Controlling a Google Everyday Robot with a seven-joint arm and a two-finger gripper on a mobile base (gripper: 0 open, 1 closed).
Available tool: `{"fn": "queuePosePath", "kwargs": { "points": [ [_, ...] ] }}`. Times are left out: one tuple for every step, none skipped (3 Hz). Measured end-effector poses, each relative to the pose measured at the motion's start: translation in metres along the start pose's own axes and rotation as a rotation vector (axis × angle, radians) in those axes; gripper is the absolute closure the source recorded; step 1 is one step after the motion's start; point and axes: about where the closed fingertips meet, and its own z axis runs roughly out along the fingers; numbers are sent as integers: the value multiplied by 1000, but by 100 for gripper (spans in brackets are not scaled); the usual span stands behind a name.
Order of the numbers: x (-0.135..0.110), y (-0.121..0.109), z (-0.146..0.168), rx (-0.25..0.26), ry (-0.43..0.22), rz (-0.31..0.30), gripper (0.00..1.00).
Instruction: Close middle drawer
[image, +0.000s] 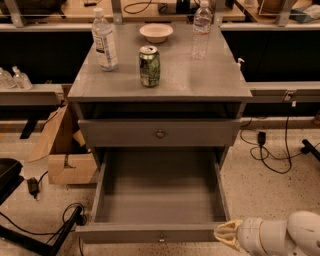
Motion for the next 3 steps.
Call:
{"fn": "queuePosePath", "kwargs": {
  "points": [
    [30,-4,35,4,-104,11,100],
    [59,2,67,-14,-174,43,100],
    [80,6,90,-35,-216,67,100]
  ]
}}
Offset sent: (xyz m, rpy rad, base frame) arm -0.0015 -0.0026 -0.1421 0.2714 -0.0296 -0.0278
